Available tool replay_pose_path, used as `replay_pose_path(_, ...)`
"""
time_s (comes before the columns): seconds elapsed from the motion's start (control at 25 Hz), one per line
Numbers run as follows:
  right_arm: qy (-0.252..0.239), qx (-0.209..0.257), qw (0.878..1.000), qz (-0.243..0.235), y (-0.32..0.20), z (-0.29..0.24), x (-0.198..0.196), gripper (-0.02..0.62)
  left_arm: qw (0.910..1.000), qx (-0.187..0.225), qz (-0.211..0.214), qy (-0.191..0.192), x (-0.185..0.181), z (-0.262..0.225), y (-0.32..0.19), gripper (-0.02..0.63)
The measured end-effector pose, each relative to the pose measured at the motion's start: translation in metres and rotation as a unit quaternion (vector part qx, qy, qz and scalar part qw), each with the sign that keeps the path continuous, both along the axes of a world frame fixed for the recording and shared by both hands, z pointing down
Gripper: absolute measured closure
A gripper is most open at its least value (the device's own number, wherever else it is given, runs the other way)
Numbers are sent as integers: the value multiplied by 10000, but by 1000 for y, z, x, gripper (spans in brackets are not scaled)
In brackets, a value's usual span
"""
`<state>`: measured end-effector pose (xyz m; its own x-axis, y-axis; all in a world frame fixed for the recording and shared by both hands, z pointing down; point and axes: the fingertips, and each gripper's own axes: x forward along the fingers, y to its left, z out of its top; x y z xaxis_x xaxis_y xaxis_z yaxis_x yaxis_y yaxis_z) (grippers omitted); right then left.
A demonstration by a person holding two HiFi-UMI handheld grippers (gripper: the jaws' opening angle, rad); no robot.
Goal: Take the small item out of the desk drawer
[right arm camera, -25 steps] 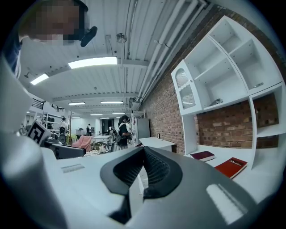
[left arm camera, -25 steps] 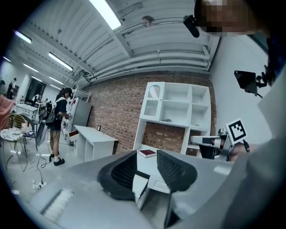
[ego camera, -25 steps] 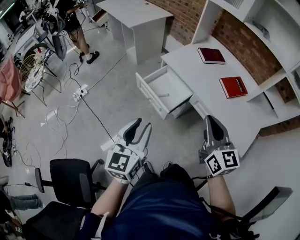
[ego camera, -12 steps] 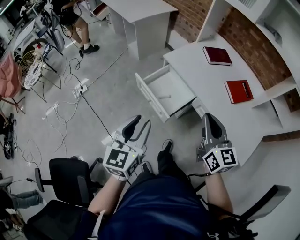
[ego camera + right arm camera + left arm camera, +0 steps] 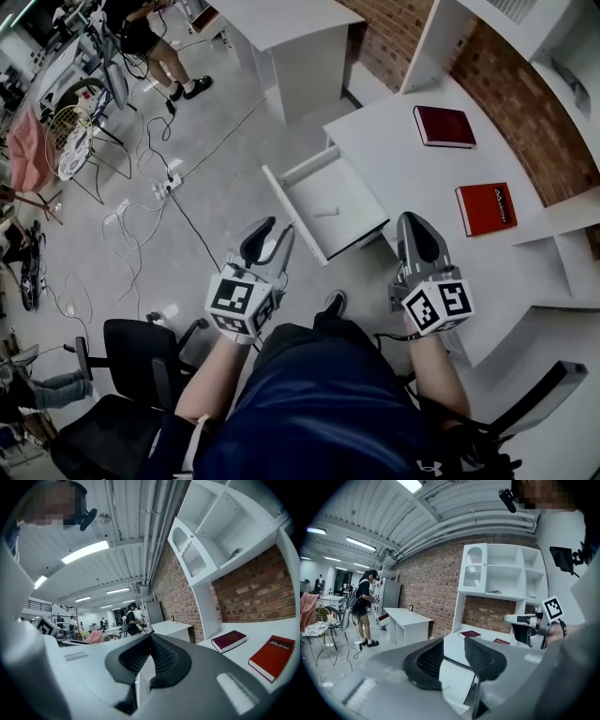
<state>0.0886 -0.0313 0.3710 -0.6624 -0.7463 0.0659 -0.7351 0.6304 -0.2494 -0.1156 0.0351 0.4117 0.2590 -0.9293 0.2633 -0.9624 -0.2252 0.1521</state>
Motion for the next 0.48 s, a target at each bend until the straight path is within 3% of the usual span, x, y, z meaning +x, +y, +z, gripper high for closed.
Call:
replay_pose_path(0.2, -53, -168, 9998, -99, -30, 17, 4, 592, 9996, -183, -61, -205, 7, 17, -29, 459)
replay_pose_path(0.48, 46, -385, 9992, -77, -53, 36, -4, 592, 9986, -435, 176, -263, 2, 43, -60, 459)
